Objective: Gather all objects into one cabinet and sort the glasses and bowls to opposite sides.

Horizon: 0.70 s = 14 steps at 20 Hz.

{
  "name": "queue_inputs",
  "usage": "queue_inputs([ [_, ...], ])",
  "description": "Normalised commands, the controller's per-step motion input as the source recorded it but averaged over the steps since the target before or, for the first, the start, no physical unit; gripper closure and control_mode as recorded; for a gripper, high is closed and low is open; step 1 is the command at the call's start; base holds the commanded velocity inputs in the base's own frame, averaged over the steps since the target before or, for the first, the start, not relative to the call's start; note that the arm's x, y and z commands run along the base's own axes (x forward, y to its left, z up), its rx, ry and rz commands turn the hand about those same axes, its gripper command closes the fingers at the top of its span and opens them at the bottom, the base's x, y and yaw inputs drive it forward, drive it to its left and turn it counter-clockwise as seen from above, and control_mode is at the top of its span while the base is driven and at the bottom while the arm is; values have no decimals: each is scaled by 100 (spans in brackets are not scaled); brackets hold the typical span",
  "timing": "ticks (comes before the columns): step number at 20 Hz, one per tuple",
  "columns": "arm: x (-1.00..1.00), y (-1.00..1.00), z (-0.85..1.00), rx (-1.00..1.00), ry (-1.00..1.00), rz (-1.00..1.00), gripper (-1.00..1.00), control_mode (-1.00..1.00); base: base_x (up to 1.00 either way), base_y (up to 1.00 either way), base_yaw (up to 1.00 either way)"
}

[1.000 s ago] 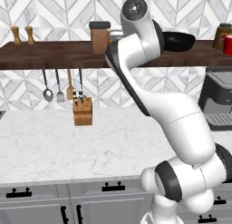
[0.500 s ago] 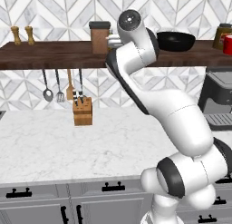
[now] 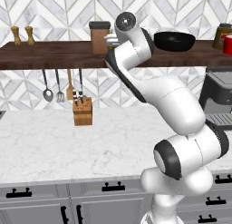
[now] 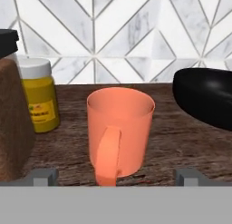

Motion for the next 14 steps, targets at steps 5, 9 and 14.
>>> queue_inputs([
  [5, 35, 0, 0, 0, 6, 0, -100, -100, 0, 0, 0],
  [9, 32, 0, 0, 0, 2, 0, -100, -100, 0, 0, 0],
  [14, 19, 0, -4, 0, 0, 0, 100, -100, 0, 0, 0],
])
